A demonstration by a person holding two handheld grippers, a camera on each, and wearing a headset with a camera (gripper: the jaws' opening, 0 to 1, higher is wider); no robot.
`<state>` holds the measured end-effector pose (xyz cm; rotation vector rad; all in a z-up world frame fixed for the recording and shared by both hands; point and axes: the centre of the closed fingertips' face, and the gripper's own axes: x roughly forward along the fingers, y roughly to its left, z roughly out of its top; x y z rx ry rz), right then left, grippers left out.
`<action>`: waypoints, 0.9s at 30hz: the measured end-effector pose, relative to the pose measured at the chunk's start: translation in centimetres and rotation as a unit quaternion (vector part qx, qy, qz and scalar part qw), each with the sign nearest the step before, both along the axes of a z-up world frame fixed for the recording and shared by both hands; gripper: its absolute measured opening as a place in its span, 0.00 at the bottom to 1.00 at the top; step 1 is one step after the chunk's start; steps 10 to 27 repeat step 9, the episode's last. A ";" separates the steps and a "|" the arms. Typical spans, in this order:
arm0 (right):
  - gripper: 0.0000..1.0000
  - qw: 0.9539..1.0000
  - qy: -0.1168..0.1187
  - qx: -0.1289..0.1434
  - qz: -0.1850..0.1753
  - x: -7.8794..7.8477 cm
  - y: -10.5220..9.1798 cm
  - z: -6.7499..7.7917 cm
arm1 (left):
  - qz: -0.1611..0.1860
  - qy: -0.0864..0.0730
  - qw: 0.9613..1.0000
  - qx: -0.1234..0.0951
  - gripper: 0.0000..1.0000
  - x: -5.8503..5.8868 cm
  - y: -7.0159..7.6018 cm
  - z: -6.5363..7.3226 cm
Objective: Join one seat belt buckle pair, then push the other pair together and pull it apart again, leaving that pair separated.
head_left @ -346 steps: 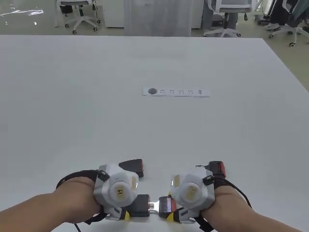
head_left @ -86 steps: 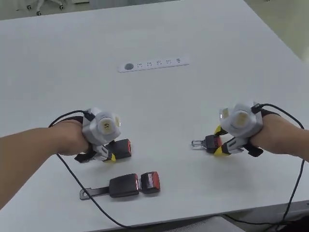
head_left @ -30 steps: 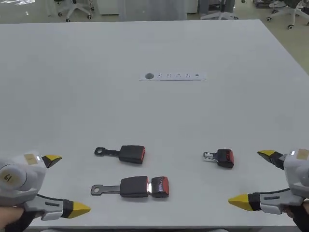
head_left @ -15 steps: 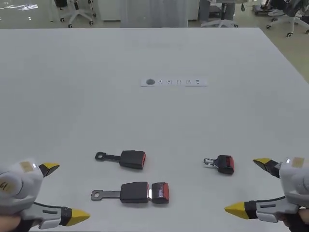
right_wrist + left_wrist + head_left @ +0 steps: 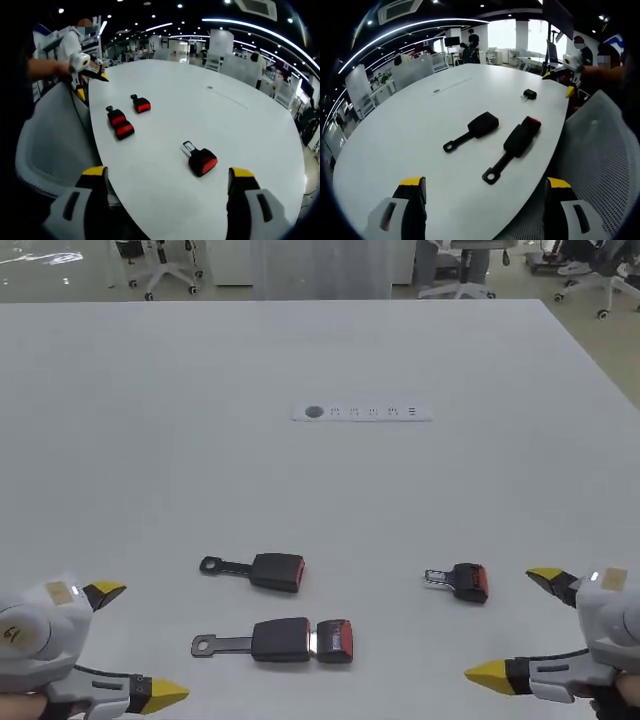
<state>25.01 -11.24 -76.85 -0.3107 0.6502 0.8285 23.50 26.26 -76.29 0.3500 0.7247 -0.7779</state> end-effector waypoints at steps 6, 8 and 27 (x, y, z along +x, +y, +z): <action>1.00 1.000 0.010 -0.003 0.003 -0.4 0.1 -0.5 | -0.002 0.005 1.000 0.005 1.00 -0.1 0.2 -0.4; 1.00 1.000 -0.001 -0.007 -0.004 -0.1 -0.1 -0.6 | 0.004 0.001 1.000 0.007 1.00 0.1 0.3 -0.5; 1.00 0.999 -0.023 -0.015 -0.020 0.6 -0.6 -0.2 | 0.006 0.002 1.000 0.005 1.00 0.2 0.3 -0.5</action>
